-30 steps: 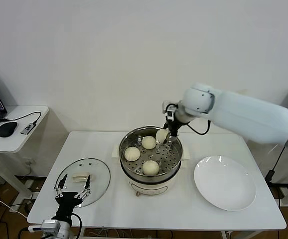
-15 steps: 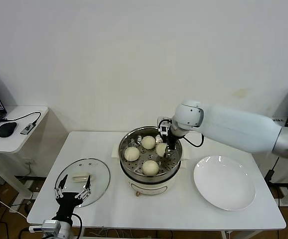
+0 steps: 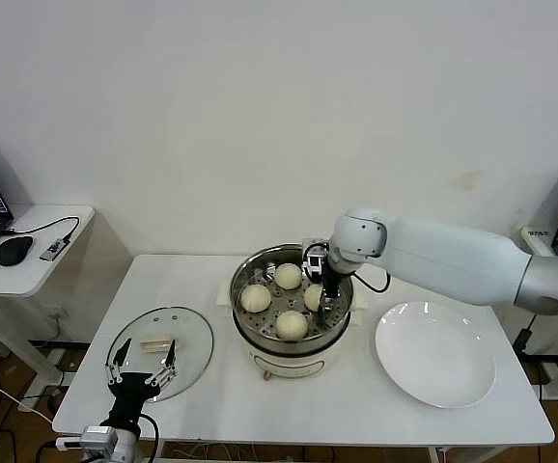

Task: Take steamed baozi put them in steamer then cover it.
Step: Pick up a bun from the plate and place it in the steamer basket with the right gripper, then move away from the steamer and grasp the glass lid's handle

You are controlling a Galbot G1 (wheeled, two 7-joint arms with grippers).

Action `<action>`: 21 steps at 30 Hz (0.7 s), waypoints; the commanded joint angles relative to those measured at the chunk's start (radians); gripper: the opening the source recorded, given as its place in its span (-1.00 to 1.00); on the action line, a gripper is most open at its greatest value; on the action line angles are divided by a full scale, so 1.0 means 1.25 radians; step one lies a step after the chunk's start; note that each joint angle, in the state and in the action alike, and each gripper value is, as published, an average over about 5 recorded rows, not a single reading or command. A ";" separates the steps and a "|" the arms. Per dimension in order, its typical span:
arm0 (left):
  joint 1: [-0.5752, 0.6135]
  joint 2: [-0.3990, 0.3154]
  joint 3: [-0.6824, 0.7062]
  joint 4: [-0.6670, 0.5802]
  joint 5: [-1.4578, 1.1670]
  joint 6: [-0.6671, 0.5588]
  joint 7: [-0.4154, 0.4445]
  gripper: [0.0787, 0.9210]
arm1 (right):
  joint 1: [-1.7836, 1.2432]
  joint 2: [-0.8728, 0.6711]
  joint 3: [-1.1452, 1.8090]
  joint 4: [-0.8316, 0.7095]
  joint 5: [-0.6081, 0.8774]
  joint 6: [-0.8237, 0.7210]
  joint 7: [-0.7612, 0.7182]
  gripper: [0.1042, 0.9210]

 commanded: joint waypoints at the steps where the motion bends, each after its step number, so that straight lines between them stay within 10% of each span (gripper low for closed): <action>1: -0.001 0.001 -0.001 0.001 0.000 0.001 0.000 0.77 | 0.028 -0.045 0.052 0.039 -0.007 -0.002 -0.002 0.67; 12: -0.003 0.004 -0.007 0.006 -0.002 0.000 0.001 0.77 | -0.072 -0.243 0.205 0.261 0.129 0.041 0.287 0.76; 21: -0.002 0.006 -0.011 0.016 0.000 -0.003 0.002 0.77 | -0.573 -0.371 0.574 0.355 0.109 0.360 0.606 0.76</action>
